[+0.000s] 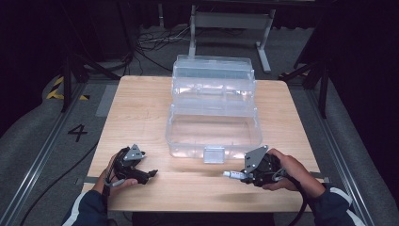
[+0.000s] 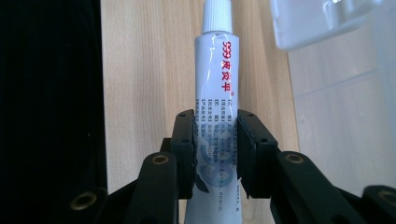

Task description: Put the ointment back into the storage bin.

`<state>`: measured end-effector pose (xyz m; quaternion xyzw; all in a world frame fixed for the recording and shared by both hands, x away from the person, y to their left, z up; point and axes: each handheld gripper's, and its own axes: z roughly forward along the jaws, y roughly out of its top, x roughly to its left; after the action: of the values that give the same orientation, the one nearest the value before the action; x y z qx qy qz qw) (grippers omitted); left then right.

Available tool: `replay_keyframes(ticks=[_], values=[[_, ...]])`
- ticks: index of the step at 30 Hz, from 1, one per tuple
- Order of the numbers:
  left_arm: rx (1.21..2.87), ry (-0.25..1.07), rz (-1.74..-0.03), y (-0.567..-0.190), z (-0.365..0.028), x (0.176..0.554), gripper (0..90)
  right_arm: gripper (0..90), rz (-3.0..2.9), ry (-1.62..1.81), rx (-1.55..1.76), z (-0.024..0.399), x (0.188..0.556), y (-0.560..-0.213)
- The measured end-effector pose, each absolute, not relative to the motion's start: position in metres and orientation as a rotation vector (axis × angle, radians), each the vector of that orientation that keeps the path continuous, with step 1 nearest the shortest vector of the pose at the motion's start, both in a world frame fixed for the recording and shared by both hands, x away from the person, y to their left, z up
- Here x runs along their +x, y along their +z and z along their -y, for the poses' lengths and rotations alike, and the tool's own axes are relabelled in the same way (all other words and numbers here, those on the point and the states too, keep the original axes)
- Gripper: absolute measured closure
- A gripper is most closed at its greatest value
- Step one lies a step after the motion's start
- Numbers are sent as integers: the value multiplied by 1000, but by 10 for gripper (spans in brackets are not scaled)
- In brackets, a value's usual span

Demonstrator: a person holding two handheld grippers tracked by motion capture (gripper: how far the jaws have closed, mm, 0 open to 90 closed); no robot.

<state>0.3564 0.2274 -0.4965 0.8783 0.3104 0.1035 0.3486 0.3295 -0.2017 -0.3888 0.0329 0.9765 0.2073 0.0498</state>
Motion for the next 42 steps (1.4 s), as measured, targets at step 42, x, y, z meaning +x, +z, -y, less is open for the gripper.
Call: replay_keyframes(ticks=[42], values=[[2276, 266, -803, -497, -226, 358, 109, 706, -2798, 671, 150, 195, 369, -302]])
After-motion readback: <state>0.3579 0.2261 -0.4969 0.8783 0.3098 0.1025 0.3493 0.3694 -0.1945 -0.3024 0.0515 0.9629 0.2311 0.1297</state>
